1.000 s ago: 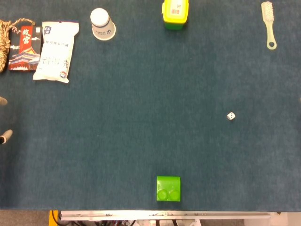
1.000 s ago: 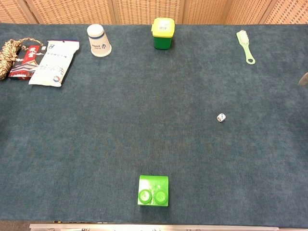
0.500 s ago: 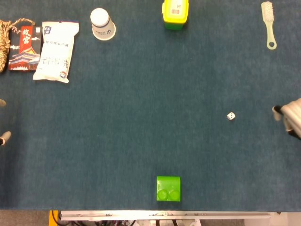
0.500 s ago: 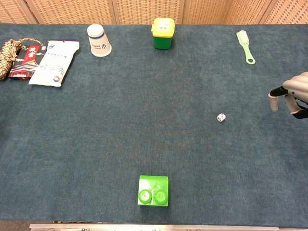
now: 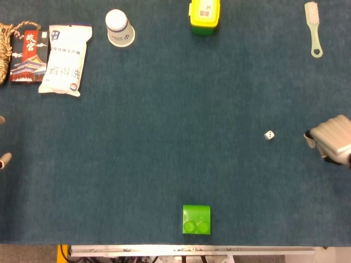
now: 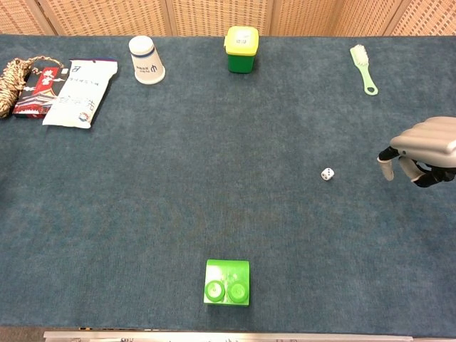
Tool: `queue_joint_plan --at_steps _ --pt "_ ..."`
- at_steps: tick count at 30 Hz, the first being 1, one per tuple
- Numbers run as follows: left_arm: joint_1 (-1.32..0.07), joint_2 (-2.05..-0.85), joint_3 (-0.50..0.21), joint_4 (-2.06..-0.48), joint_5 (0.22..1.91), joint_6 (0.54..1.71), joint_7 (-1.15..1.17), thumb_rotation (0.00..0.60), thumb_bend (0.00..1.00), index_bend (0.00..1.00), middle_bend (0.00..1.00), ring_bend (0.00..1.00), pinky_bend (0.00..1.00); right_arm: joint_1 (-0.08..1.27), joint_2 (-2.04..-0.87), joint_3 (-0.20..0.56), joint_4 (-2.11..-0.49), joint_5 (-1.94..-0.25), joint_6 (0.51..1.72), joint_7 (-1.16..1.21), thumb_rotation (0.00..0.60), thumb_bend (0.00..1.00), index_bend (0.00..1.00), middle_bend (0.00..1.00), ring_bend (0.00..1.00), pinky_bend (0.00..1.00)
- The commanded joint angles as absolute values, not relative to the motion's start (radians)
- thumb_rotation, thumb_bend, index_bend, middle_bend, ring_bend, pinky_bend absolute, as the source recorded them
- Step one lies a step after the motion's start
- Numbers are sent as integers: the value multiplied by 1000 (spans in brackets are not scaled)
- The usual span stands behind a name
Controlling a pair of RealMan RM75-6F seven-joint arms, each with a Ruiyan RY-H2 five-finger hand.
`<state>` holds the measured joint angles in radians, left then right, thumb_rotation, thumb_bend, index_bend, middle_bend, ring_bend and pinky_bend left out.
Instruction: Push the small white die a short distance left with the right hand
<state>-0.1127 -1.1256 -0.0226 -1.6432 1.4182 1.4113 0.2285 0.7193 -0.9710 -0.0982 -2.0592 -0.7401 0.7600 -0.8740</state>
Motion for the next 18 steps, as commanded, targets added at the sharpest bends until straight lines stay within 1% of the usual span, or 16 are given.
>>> queue_joint_plan --at_steps 1,4,10,18 --pt "-111 -1124 -24 -1645 1413 1412 233 600 1 340 260 158 350 780 -1011 -124 -2057 -660 780 -911 600 1000 416 1000 1000 1000" --pt "-110 -1120 -25 -1649 1406 1410 237 600 1 341 260 158 350 818 -1038 -137 -2050 -616 799 -927 600 1000 416 1000 1000 1000" --pt "-109 -1116 -26 -1654 1402 1411 237 600 1 346 260 158 350 863 -1109 -161 -2016 -580 858 -958 600 1000 415 1000 1000 1000" --pt "-108 -1113 -28 -1655 1396 1410 235 600 1 348 260 158 350 899 -1155 -182 -1982 -555 876 -945 600 1000 416 1000 1000 1000"
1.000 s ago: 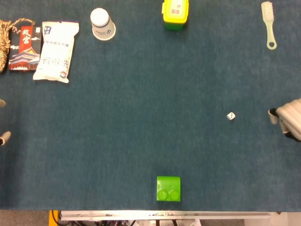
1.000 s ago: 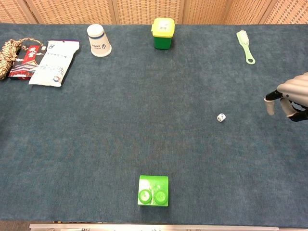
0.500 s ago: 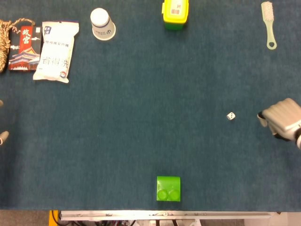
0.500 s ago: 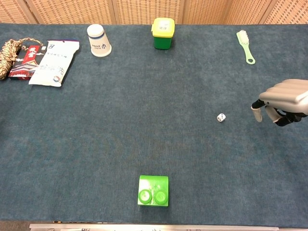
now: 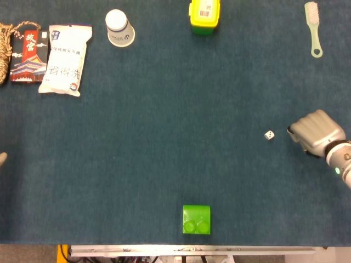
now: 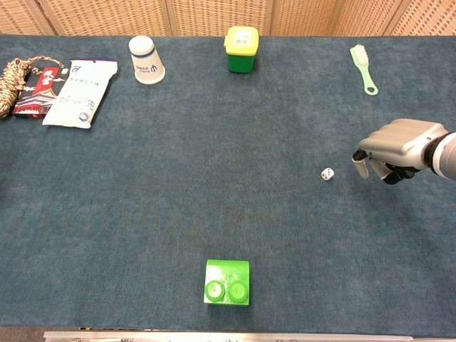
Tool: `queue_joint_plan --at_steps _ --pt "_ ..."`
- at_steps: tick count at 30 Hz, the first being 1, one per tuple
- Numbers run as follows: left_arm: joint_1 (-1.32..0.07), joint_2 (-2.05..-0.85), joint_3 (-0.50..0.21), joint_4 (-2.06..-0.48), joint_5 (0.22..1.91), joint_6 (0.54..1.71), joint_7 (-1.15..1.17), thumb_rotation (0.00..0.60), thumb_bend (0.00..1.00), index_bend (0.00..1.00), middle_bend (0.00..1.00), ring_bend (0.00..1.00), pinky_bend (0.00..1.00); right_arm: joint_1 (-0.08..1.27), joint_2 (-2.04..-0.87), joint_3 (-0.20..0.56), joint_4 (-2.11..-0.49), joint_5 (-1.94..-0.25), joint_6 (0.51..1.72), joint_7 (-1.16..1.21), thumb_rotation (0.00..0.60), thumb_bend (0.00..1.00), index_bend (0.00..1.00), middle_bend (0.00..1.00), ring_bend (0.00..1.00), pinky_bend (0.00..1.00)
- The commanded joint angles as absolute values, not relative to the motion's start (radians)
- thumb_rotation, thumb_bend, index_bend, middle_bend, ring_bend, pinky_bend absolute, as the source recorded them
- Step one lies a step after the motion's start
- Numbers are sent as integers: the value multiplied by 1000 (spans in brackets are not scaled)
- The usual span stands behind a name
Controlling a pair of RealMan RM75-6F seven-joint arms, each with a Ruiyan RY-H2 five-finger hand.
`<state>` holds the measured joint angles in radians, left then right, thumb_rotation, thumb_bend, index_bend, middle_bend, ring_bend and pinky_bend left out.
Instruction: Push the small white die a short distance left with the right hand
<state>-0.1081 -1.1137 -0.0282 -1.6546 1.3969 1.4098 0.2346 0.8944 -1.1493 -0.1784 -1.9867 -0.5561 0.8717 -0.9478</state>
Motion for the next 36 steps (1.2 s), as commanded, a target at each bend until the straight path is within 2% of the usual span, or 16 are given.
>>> queue_joint_plan --at_steps 1,17,36 --pt "-107 -1113 -28 -1656 1395 1410 237 600 1 348 260 158 350 901 -1161 -185 -1977 -559 882 -943 600 1000 415 1000 1000 1000" --pt "-104 -1102 -31 -1668 1382 1411 249 600 1 356 262 158 350 928 -1213 -204 -1955 -610 888 -889 600 1000 408 1000 1000 1000" --pt "-94 -1086 -34 -1675 1382 1428 243 600 1 359 262 158 350 988 -1254 -227 -1932 -562 887 -887 600 1000 392 1000 1000 1000"
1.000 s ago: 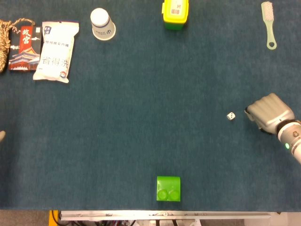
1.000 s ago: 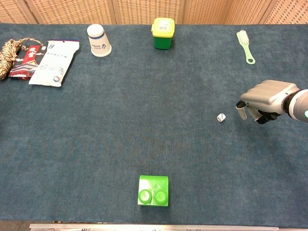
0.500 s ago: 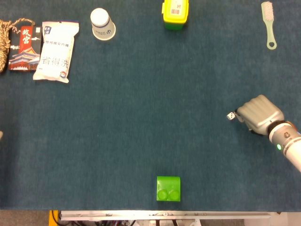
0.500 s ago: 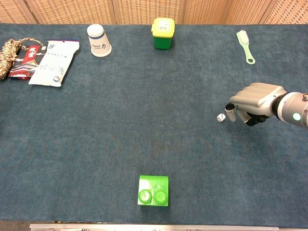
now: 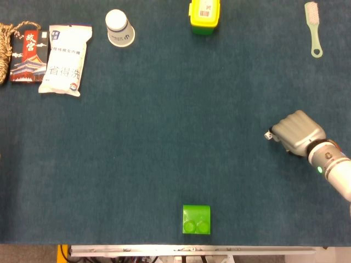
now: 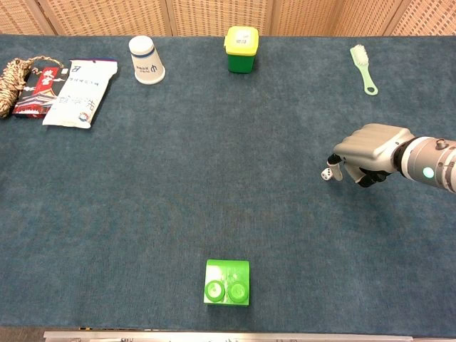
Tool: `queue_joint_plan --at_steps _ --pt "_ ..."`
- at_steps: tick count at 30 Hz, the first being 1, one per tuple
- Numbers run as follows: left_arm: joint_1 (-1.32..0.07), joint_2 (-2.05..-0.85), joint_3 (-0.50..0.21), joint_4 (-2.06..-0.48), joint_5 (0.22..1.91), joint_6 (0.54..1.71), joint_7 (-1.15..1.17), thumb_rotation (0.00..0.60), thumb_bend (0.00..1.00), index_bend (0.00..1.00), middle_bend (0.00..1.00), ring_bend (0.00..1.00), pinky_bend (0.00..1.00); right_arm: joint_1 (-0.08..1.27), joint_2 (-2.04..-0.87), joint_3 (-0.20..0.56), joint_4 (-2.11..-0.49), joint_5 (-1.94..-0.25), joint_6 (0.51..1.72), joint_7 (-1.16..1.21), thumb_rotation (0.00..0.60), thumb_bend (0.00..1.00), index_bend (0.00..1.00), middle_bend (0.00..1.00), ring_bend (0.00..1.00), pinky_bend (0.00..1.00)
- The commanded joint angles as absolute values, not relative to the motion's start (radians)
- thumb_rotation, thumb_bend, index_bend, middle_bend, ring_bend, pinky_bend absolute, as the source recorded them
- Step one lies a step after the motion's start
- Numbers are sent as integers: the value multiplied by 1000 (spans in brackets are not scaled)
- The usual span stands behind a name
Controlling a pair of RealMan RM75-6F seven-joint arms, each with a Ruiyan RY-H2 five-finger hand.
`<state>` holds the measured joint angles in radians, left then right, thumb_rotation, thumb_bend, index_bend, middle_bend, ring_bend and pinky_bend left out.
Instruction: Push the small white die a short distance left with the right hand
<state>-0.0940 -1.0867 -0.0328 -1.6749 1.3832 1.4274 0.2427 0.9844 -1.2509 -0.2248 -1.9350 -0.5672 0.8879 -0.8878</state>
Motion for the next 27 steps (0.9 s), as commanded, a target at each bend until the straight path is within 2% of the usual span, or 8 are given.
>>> queue_joint_plan --at_steps 1,27 --pt "-93 -1085 -34 -1676 1383 1429 243 600 1 359 262 158 350 992 -1256 -228 -1930 -558 886 -887 600 1000 391 1000 1000 1000" --pt "-83 -1076 -38 -1683 1389 1446 225 600 1 364 263 158 350 1016 -1303 -236 -1888 -578 913 -857 600 1000 344 1000 1000 1000"
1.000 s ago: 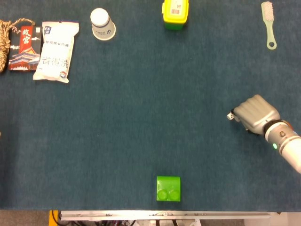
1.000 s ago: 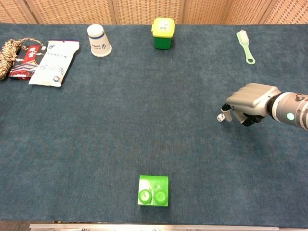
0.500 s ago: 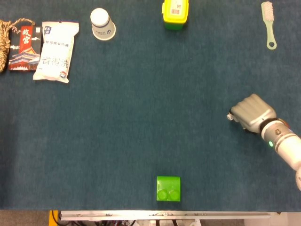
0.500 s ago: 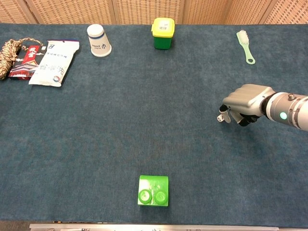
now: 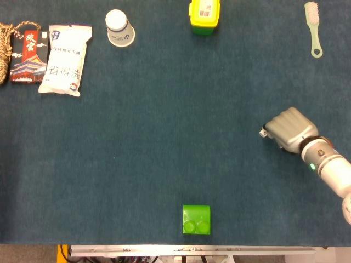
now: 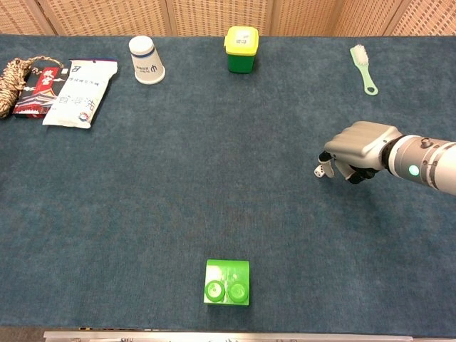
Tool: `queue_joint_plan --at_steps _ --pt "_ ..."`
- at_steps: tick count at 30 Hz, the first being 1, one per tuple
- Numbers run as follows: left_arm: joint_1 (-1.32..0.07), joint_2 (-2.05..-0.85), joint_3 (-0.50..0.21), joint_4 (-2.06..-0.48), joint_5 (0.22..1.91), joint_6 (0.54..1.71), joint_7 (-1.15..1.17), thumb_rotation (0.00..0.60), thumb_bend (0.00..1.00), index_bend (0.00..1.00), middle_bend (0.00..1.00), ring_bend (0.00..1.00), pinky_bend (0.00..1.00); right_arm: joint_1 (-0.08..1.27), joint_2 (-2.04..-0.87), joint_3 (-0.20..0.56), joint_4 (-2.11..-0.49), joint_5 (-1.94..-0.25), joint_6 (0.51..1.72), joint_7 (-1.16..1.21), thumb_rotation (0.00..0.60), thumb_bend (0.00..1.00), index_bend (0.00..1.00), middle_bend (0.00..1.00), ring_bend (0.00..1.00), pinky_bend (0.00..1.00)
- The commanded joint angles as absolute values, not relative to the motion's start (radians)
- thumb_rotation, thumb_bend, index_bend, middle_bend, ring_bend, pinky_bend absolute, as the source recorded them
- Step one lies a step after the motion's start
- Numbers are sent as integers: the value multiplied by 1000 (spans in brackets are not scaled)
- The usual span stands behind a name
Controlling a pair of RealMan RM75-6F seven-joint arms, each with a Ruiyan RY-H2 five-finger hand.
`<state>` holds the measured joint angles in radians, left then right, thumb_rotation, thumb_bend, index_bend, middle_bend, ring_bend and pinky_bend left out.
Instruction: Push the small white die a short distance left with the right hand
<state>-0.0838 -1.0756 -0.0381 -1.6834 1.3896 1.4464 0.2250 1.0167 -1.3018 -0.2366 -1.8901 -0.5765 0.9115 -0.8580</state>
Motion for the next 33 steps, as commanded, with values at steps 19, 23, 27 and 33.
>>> queue_joint_plan --at_steps 19,23,27,33 --pt "-80 -1073 -39 -1685 1393 1452 221 600 1 365 263 158 350 992 -1321 -217 -1849 -669 905 -800 600 1000 311 1000 1000 1000" --pt "-79 -1071 -40 -1686 1393 1453 219 600 1 366 263 158 350 988 -1323 -211 -1842 -688 900 -787 600 1000 310 1000 1000 1000" --pt "-78 -1070 -41 -1687 1392 1454 217 600 1 365 263 158 350 982 -1323 -202 -1838 -720 899 -773 600 1000 309 1000 1000 1000" --pt "-76 -1068 -42 -1687 1393 1457 214 600 1 366 263 158 350 969 -1325 -193 -1834 -764 900 -753 600 1000 306 1000 1000 1000"
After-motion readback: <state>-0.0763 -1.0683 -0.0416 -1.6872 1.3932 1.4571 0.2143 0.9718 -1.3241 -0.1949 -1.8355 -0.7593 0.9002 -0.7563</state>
